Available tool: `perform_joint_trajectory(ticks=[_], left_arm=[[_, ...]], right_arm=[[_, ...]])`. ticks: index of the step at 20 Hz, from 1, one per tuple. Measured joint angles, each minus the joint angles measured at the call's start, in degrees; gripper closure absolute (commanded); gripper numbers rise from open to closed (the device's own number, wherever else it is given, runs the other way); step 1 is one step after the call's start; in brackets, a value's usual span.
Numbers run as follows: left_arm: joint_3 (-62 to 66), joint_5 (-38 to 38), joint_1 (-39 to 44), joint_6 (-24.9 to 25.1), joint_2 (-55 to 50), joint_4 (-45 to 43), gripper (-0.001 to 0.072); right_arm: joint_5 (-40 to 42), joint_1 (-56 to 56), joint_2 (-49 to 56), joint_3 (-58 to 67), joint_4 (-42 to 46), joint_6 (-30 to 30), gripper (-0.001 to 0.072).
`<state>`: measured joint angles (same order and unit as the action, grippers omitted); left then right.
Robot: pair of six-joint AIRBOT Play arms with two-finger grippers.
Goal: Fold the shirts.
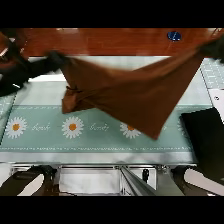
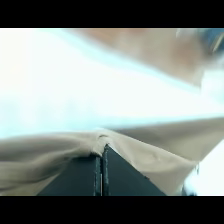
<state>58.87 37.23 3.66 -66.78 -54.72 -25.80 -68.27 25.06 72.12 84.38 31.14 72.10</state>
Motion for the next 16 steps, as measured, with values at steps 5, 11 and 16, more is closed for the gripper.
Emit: perform_joint_trajectory(ticks=[5,11,16], left_arm=[[14.3,-1.3,-6.1,0.1,12.9,-9.7,0.0689],[20.3,-1.0,-16.7,0.1,27.6,-18.3,0.0689],[21.2,3.7,-23.1,-2.5,35.6,-27.2,0.0689]], right_arm=[[-0.7,-0.9,-15.9,12.7,13.5,5.3,0.0695],[-2.4,-1.0,-32.7,15.8,23.8,8.6,0.0695],[-6.1,-1.0,-39.1,16.2,27.2,9.6,0.0695]])
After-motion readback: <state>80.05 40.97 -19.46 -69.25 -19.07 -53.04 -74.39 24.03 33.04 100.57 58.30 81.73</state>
